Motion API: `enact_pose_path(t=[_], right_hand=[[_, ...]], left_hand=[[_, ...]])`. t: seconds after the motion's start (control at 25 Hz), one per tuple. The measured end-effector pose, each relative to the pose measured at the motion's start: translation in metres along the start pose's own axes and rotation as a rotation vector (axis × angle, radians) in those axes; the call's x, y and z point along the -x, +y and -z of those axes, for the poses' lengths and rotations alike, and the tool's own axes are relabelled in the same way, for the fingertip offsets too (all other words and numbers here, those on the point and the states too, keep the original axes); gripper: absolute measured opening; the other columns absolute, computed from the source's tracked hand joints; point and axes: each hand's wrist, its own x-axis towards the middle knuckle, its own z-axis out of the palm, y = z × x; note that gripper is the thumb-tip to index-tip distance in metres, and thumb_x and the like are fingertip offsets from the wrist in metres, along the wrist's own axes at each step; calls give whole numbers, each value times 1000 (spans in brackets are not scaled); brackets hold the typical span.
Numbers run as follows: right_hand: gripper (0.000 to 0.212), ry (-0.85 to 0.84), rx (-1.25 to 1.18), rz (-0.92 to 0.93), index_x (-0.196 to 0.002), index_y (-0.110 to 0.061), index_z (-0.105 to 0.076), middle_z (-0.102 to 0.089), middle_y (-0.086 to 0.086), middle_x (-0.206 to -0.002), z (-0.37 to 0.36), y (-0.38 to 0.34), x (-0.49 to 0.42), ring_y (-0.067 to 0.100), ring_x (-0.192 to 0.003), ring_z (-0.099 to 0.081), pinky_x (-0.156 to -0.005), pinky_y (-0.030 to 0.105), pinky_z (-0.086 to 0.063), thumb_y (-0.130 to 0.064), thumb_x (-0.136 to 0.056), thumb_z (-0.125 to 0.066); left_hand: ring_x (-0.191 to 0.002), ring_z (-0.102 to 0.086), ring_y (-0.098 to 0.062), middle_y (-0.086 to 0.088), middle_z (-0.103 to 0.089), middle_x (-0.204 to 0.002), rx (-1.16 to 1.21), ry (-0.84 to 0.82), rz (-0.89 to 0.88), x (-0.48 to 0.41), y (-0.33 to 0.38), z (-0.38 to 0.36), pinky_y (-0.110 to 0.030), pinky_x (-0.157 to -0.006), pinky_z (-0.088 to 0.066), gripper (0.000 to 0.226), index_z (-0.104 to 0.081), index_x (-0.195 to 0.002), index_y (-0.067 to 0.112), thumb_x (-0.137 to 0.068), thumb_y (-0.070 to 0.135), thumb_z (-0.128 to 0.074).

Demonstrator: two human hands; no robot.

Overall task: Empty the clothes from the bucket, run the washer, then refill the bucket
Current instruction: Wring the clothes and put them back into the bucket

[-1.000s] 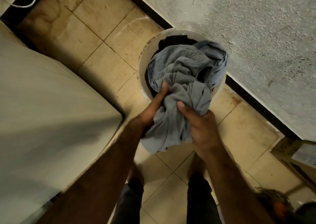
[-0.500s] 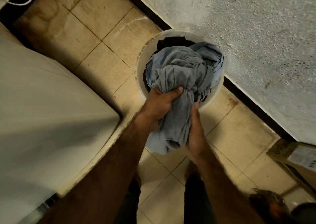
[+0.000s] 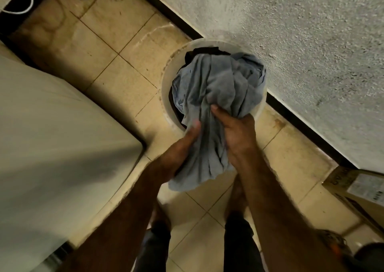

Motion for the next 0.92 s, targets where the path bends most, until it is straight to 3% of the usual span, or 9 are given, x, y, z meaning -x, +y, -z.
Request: enact_pose_path(t=[0.08,0.2,0.32,0.48,0.56,0.64,0.72,0.84,0.92], right_hand=[[69,58,-27,-3,-141,-13,-56,-65,5,-137,-8,-4,-20,23,-125,-63,-102,40,-56,-28,-80,-85],[84,99,36,48,-141,-17,-57,-64,3,-138,-15,-7,-35,23,-129,-60,-109,46,-50,-47,-67,-86],[86,-3,165,63,-150,-24,-47,-55,-3,-149,-3,7,-29,17,-137,-52,-115,40,-44,-56,-78,-80],[103,-359,116,-363,-147,-33,-50,-62,-4,-142,28,37,13,17,-131,-59,-113,46,-45,-89,-63,-67],[93,-403,205,-357,-136,-21,-59,-71,2,-128,38,39,31,19,-118,-68,-100,39,-56,-79,-65,-76],[46,-425,189,-285,-116,-14,-67,-79,0,-108,38,29,47,12,-101,-75,-80,23,-60,-38,-80,-83],[32,-447,102,-267,-112,-17,-67,-80,-6,-103,36,16,54,8,-98,-75,-79,19,-59,-17,-83,-79],[66,-321,2,-297,-126,-18,-66,-76,2,-117,28,5,46,19,-110,-73,-94,37,-59,-47,-71,-88],[72,-124,-68,-344,-125,-16,-68,-77,5,-114,21,6,26,23,-105,-74,-93,43,-60,-55,-67,-88]], left_hand=[[-106,-70,-14,6,-75,-110,-220,4,8,-5,-13,4,-38,-101,-53,48,-67,-107,29,-71,58,-79],[-105,-69,-12,6,-73,-113,-310,158,-94,-13,-11,2,-41,-101,-54,20,-67,-105,30,-87,32,-75],[-94,-72,-8,10,-76,-96,-181,227,-241,-17,-2,-11,-35,-91,-57,9,-70,-93,31,-92,21,-71],[-83,-73,-2,17,-76,-84,-36,300,-327,-21,21,-18,-20,-73,-57,10,-68,-90,29,-92,19,-69],[-85,-72,-8,11,-75,-87,-100,342,-317,-26,32,-16,-23,-74,-58,5,-69,-88,27,-92,23,-69],[-86,-67,-11,4,-71,-95,-236,379,-281,-40,36,-9,-29,-82,-56,4,-67,-90,23,-94,21,-66],[-93,-61,-13,-4,-64,-108,-316,346,-181,-42,35,-7,-22,-78,-49,11,-65,-107,14,-98,17,-60],[-105,-68,-12,-8,-64,-124,-46,190,-17,-32,12,0,-11,-59,-53,28,-60,-124,10,-105,23,-45],[-88,-73,-5,-3,-68,-121,141,121,34,-14,-2,-5,-23,-73,-59,31,-64,-112,21,-104,40,-42]])
